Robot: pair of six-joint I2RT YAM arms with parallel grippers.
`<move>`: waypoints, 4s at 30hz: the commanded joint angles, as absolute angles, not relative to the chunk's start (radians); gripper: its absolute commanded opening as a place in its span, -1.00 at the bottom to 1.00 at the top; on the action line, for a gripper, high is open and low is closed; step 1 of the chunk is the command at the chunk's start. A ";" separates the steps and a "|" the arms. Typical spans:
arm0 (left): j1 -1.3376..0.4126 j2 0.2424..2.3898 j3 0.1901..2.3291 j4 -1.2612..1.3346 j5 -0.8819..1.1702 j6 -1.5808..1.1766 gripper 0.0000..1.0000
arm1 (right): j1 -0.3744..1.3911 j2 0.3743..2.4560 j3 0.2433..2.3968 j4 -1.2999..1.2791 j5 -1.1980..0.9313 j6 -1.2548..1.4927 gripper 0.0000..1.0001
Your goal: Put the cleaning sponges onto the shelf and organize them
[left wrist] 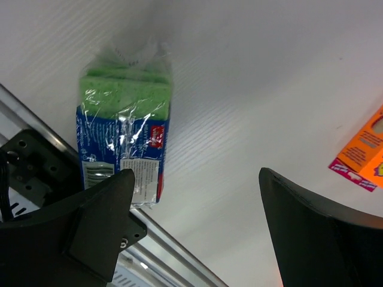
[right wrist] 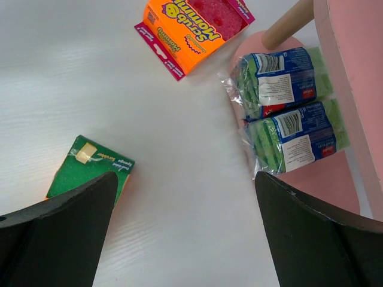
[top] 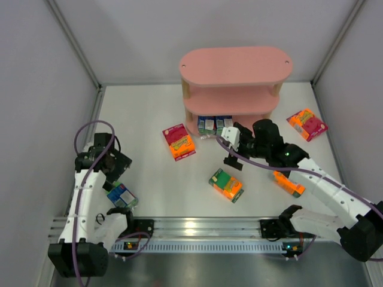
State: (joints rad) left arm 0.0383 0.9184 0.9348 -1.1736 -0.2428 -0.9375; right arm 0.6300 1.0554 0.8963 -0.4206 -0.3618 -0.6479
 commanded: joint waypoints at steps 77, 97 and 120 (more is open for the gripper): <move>-0.336 1.467 1.035 -0.920 0.357 -0.908 -0.67 | 1.381 1.838 1.336 -0.397 0.136 -1.285 0.75; -0.336 1.338 1.035 -0.919 0.396 -0.828 0.35 | 1.381 1.841 1.255 -0.359 0.158 -1.272 -0.61; -0.325 0.928 1.195 -0.904 0.018 -0.581 0.90 | 1.168 1.388 1.114 -0.443 -0.310 -0.994 -1.00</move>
